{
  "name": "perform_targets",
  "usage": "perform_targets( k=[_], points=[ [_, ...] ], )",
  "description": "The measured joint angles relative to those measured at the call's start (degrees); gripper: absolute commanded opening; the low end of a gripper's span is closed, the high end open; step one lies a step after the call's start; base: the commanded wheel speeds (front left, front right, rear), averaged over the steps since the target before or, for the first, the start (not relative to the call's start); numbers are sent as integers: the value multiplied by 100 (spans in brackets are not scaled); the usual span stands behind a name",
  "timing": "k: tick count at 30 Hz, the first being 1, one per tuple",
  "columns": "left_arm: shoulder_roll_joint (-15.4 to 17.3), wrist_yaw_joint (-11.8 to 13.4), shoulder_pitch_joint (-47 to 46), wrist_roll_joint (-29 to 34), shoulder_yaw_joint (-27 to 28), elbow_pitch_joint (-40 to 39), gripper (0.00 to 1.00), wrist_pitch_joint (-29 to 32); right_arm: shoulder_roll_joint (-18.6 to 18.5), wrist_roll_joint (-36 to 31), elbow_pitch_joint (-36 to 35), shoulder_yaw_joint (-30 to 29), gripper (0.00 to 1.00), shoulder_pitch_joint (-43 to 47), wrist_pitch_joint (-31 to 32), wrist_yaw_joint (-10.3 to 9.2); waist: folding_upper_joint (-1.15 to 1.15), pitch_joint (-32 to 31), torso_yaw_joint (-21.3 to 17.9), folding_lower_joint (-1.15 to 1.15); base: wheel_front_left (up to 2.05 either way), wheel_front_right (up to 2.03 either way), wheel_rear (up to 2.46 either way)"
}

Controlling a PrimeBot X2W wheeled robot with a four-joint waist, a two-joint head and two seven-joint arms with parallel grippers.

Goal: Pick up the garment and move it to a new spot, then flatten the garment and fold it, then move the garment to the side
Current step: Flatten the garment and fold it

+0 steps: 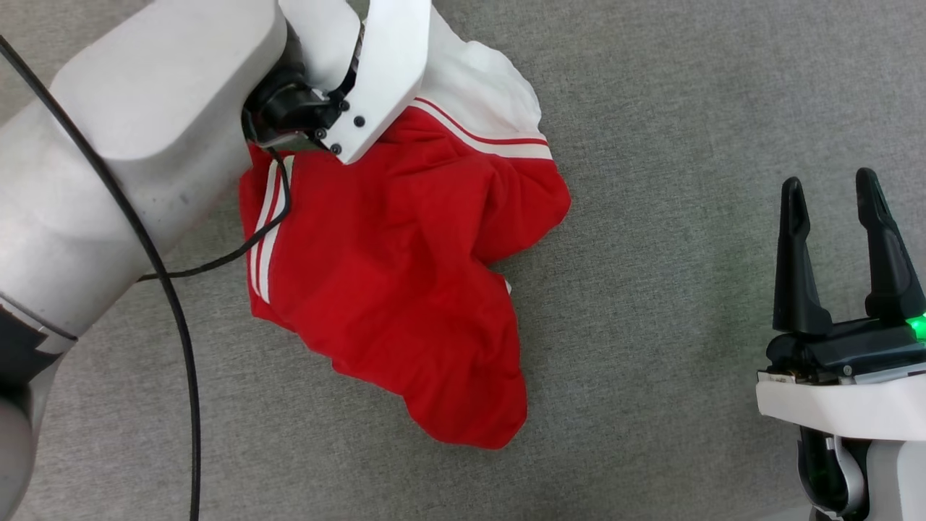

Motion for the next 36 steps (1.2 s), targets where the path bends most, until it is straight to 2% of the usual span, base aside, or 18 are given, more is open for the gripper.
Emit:
perform_targets(
  k=[4, 7, 8, 9, 10, 16, 18, 23, 30, 33, 35, 36],
  points=[
    [130, 3, 27, -11, -129, -213, 100, 337, 0, 34, -4, 1, 100, -26, -1, 0, 0, 97, -74, 0, 0, 0, 0],
    [168, 10, 87, 25, -116, -338, 100, 374, 0, 34, 0, 13, 100, -57, -1, 0, 0, 133, -100, -1, 0, 0, 0],
    [180, 11, 97, 34, -110, -361, 83, 380, 0, 34, 2, 12, 100, -71, -1, 0, 0, 139, -101, -1, 0, 0, 0],
    [185, 11, 118, 126, -102, -409, 7, 413, 0, 34, 7, 14, 100, -77, -1, 0, 0, 139, -100, -1, 0, 0, 0],
    [182, 12, 141, 192, -101, -446, 0, 436, 0, 32, 8, 14, 100, -79, -1, 0, 0, 133, -95, -1, 0, 0, 0],
    [126, 0, 226, 53, -215, -407, 0, -260, 0, -58, 41, -5, 100, -47, -1, 0, 0, -36, 55, -1, 0, 0, 0],
    [212, 0, 197, 289, -233, -463, 0, -597, 0, -83, 59, 14, 100, -1, -1, 0, 0, -150, 130, -1, 0, 0, 0],
    [748, 0, 187, 203, -225, -698, 0, -1588, 1, -167, 78, -30, 100, 193, -1, 0, 0, -492, 329, -1, 0, 0, 0],
    [1886, 19, 872, -198, -118, -692, 0, -2370, 1, -231, 123, -70, 100, 419, -1, 0, 0, -938, 657, -1, 0, 0, 0],
    [2337, 205, 1595, -394, -130, -575, 0, -2551, 1, -266, 144, -62, 100, 488, -1, 0, 0, -1115, 818, -1, 0, 0, 0],
    [2409, 259, 1809, -524, -130, -533, 0, -2633, 1, -271, 144, -68, 100, 495, -1, 0, 0, -1144, 852, -1, 0, 0, 0],
    [2508, 341, 2201, -656, -141, -431, 0, -2747, 1, -271, 144, -64, 100, 531, -1, 0, 0, -1186, 900, -1, 0, 0, 0]
  ],
)
